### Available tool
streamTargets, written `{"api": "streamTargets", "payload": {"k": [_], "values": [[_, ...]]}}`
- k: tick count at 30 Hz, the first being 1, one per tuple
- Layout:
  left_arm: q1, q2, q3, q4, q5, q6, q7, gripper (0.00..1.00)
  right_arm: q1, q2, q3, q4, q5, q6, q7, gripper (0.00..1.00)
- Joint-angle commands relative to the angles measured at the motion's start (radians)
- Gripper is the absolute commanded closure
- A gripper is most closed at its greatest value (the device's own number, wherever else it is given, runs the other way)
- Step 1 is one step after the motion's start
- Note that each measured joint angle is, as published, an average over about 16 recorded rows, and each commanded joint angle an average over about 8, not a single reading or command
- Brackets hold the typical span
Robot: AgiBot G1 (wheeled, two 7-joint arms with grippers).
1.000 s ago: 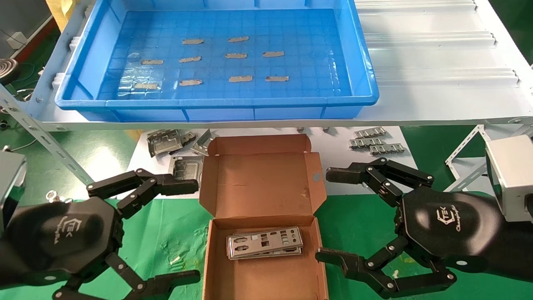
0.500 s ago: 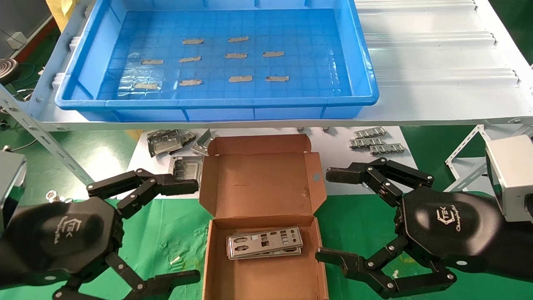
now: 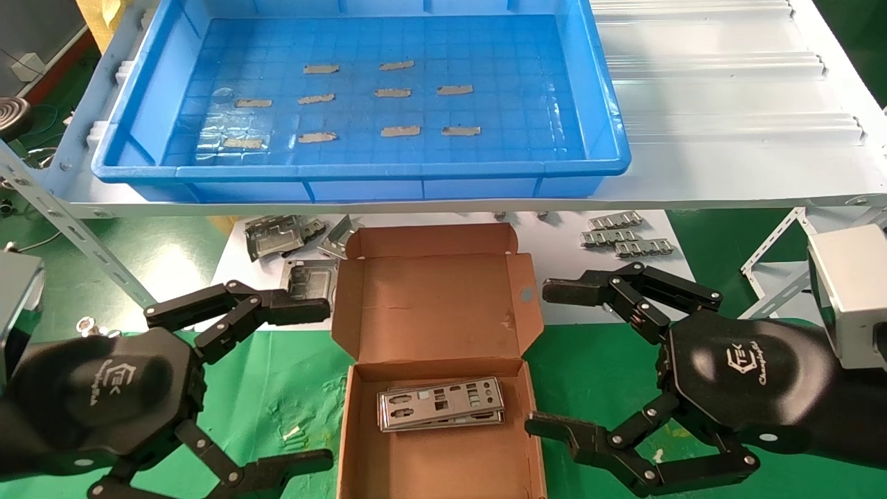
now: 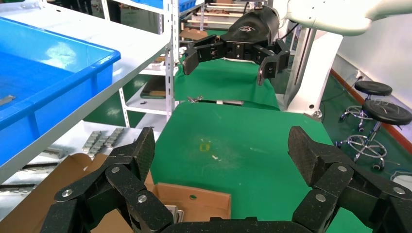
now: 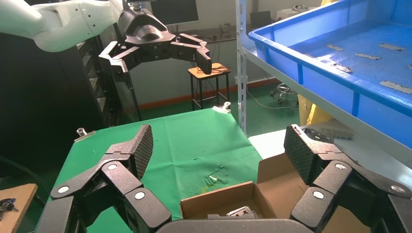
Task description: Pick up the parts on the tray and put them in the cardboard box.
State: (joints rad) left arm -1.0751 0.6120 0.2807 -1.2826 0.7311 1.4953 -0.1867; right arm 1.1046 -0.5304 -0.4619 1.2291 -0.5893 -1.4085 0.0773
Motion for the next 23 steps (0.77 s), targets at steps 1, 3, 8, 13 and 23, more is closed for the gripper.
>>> {"api": "streamTargets", "payload": {"k": [1, 3, 8, 13, 23], "values": [[0.0, 0.0, 0.0, 0.0, 0.0, 0.0, 0.0, 0.0, 0.0, 0.0, 0.0, 0.0, 0.0, 0.0, 0.0, 0.0], [0.0, 0.0, 0.0, 0.0, 0.0, 0.0, 0.0, 0.0, 0.0, 0.0, 0.0, 0.0, 0.0, 0.0, 0.0, 0.0], [0.0, 0.0, 0.0, 0.0, 0.0, 0.0, 0.0, 0.0, 0.0, 0.0, 0.0, 0.0, 0.0, 0.0, 0.0, 0.0], [0.0, 0.0, 0.0, 0.0, 0.0, 0.0, 0.0, 0.0, 0.0, 0.0, 0.0, 0.0, 0.0, 0.0, 0.0, 0.0], [0.0, 0.0, 0.0, 0.0, 0.0, 0.0, 0.0, 0.0, 0.0, 0.0, 0.0, 0.0, 0.0, 0.0, 0.0, 0.0]]}}
